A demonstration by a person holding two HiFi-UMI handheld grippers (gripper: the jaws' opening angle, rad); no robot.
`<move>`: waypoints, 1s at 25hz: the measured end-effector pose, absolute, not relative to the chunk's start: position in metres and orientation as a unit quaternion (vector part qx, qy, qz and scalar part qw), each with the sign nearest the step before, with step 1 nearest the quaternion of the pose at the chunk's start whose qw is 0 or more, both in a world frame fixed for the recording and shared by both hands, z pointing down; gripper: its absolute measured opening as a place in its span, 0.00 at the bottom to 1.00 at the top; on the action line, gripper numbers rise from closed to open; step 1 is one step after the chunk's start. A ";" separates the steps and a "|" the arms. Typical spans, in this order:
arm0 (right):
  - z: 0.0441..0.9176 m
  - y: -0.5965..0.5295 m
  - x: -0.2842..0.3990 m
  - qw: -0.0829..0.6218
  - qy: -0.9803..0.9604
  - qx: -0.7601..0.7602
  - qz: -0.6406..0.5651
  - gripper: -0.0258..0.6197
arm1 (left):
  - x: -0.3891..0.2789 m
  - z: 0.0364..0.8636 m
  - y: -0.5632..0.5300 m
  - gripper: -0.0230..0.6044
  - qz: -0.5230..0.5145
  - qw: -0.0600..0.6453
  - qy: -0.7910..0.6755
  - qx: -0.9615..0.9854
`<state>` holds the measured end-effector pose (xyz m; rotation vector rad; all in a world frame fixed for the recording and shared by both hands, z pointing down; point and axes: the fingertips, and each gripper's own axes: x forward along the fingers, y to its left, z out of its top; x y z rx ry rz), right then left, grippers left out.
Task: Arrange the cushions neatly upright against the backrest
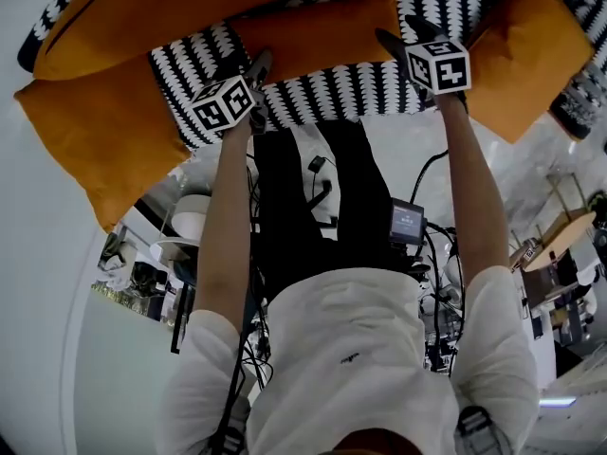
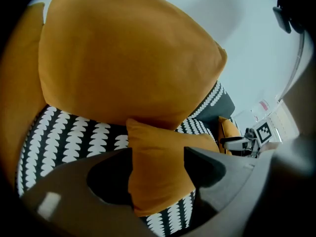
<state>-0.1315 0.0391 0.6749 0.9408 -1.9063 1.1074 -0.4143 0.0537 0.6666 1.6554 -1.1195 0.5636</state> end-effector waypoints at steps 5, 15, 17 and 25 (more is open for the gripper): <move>0.689 0.044 -0.137 0.364 -0.740 0.340 0.451 0.55 | -0.410 0.677 0.055 0.53 0.241 0.517 -0.459 0.681; 0.703 0.043 -0.145 0.350 -0.731 0.316 0.494 0.51 | -0.408 0.689 0.051 0.52 0.256 0.518 -0.463 0.672; 0.703 0.043 -0.147 0.349 -0.728 0.316 0.498 0.49 | -0.408 0.690 0.049 0.51 0.265 0.516 -0.464 0.670; 0.704 0.060 -0.150 0.361 -0.727 0.313 0.493 0.41 | -0.404 0.690 0.062 0.44 0.295 0.502 -0.451 0.676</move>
